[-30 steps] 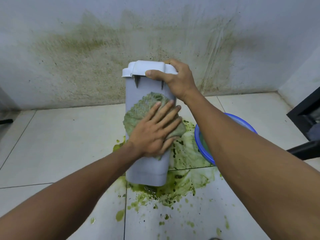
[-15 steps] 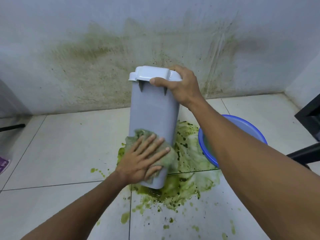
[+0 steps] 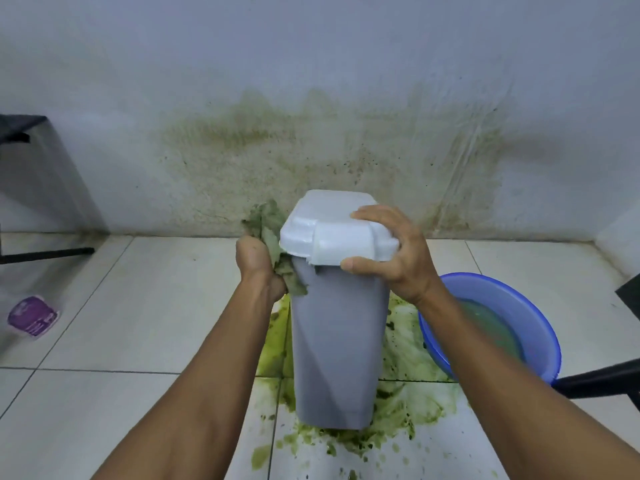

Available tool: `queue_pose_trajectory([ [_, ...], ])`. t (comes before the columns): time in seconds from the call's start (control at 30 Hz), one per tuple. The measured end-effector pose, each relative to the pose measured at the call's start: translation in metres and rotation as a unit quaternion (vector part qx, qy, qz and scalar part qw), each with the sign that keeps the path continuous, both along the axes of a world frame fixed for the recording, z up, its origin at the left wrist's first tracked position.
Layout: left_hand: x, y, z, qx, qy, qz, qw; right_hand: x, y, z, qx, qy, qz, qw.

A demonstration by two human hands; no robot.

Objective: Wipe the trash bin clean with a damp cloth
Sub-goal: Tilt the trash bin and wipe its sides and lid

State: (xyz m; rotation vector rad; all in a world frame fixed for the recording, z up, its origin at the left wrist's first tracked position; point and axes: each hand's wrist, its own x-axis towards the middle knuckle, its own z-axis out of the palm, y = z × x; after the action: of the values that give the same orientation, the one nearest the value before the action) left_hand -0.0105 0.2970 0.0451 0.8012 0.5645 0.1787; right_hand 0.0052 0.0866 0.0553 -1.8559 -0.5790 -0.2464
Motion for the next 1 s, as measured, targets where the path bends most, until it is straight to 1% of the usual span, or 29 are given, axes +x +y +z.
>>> queue_pose_trajectory([
  [0.1, -0.013, 0.011, 0.002, 0.019, 0.019, 0.017, 0.999, -0.024, 0.0, -0.012, -0.025, -0.032, 0.024, 0.999],
  [0.2, -0.029, 0.02, 0.004, 0.073, 0.05, 0.022, 0.996, -0.047, 0.0, -0.025, -0.042, -0.058, 0.036, 0.997],
  [0.3, -0.04, 0.024, 0.016, 0.178, 0.066, 0.002, 0.982, -0.066, -0.002, -0.043, -0.063, -0.072, 0.049, 0.994],
  [0.33, -0.042, 0.018, 0.025, 0.23, 0.06, -0.016, 0.971, -0.072, -0.002, -0.049, -0.074, -0.073, 0.054, 0.993],
  [0.37, -0.042, 0.011, 0.033, 0.299, 0.043, -0.042, 0.952, -0.077, 0.0, -0.055, -0.082, -0.071, 0.056, 0.993],
  [0.4, -0.041, 0.002, 0.04, 0.402, 0.015, -0.088, 0.911, -0.081, 0.002, -0.059, -0.084, -0.068, 0.055, 0.993],
  [0.43, -0.035, -0.005, 0.038, 0.533, -0.012, -0.156, 0.832, -0.083, 0.004, -0.062, -0.082, -0.067, 0.049, 0.993],
  [0.47, -0.029, -0.011, 0.033, 0.656, -0.025, -0.236, 0.717, -0.085, 0.007, -0.062, -0.081, -0.071, 0.041, 0.993],
  [0.5, -0.021, -0.016, 0.025, 0.746, -0.021, -0.288, 0.6, -0.087, 0.011, -0.061, -0.082, -0.073, 0.033, 0.993],
  [0.53, -0.015, -0.02, 0.02, 0.796, -0.014, -0.309, 0.521, -0.089, 0.014, -0.06, -0.083, -0.07, 0.023, 0.994],
  [0.57, -0.012, -0.023, 0.015, 0.818, -0.008, -0.32, 0.479, -0.092, 0.018, -0.06, -0.085, -0.062, 0.011, 0.994],
  [0.6, -0.011, -0.026, 0.013, 0.823, -0.015, -0.332, 0.46, -0.098, 0.021, -0.06, -0.087, -0.058, -0.002, 0.995],
  [0.67, -0.016, -0.029, 0.013, 0.812, -0.059, -0.355, 0.46, -0.113, 0.026, -0.063, -0.081, -0.07, -0.026, 0.994],
  [0.7, -0.02, -0.028, 0.014, 0.809, -0.074, -0.361, 0.457, -0.119, 0.027, -0.064, -0.062, -0.078, -0.038, 0.994],
  [0.73, -0.024, -0.026, 0.014, 0.809, -0.075, -0.366, 0.454, -0.122, 0.025, -0.064, -0.032, -0.084, -0.061, 0.994],
  [0.8, -0.035, -0.023, 0.014, 0.821, -0.052, -0.361, 0.44, -0.108, 0.02, -0.056, 0.034, -0.087, -0.145, 0.985],
  [0.87, -0.054, -0.027, 0.014, 0.835, -0.029, -0.349, 0.425, -0.071, 0.013, -0.039, 0.051, -0.061, -0.231, 0.97],
  [0.9, -0.065, -0.032, 0.015, 0.837, -0.027, -0.344, 0.425, -0.049, 0.011, -0.028, 0.039, -0.031, -0.235, 0.971],
  [0.93, -0.076, -0.038, 0.016, 0.835, -0.031, -0.343, 0.428, -0.027, 0.01, -0.017, 0.008, 0.011, -0.202, 0.979],
  [0.97, -0.087, -0.043, 0.016, 0.834, -0.035, -0.347, 0.427, -0.006, 0.011, -0.009, -0.045, 0.061, -0.143, 0.987],
  [1.0, -0.097, -0.046, 0.016, 0.838, -0.041, -0.351, 0.417, 0.011, 0.013, -0.003, -0.122, 0.101, -0.079, 0.984],
])
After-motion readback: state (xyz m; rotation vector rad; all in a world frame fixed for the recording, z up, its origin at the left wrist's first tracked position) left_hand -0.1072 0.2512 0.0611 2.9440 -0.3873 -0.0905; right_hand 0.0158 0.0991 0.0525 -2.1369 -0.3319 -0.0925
